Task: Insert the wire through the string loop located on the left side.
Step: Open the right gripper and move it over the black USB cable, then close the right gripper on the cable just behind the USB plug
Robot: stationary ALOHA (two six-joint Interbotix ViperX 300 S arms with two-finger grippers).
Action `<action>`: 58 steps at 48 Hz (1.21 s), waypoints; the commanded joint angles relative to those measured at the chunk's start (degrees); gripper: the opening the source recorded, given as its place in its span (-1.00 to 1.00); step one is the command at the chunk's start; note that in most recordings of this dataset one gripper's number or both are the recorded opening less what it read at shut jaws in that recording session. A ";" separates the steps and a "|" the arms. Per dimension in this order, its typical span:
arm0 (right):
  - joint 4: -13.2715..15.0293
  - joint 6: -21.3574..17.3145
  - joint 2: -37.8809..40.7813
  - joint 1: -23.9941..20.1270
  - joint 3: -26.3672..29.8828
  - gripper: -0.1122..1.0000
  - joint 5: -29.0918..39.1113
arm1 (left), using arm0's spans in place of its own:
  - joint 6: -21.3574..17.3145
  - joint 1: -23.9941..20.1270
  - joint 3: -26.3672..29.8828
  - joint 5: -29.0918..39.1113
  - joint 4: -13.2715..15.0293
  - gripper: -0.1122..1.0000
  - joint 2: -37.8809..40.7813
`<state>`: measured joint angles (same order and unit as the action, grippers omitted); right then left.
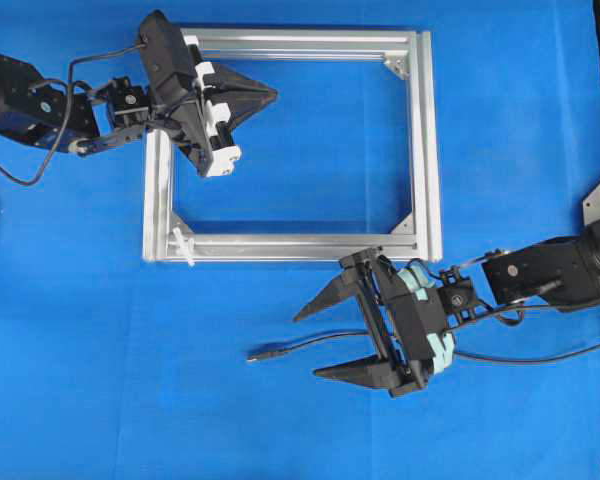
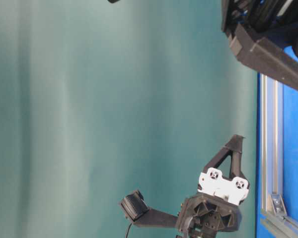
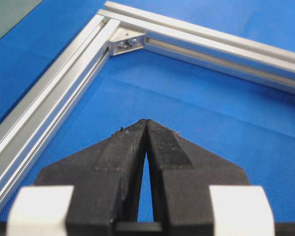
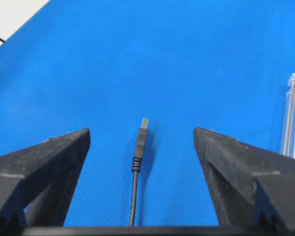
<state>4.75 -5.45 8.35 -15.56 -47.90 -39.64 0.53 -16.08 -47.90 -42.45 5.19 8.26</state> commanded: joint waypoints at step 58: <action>-4.75 -0.70 11.60 -0.44 5.63 -0.80 1.32 | 0.09 -0.18 0.18 0.79 -0.18 -0.80 -1.67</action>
<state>-0.18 -6.24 21.01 -15.91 -42.54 -38.14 0.62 -16.17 -48.08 -41.48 5.19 8.26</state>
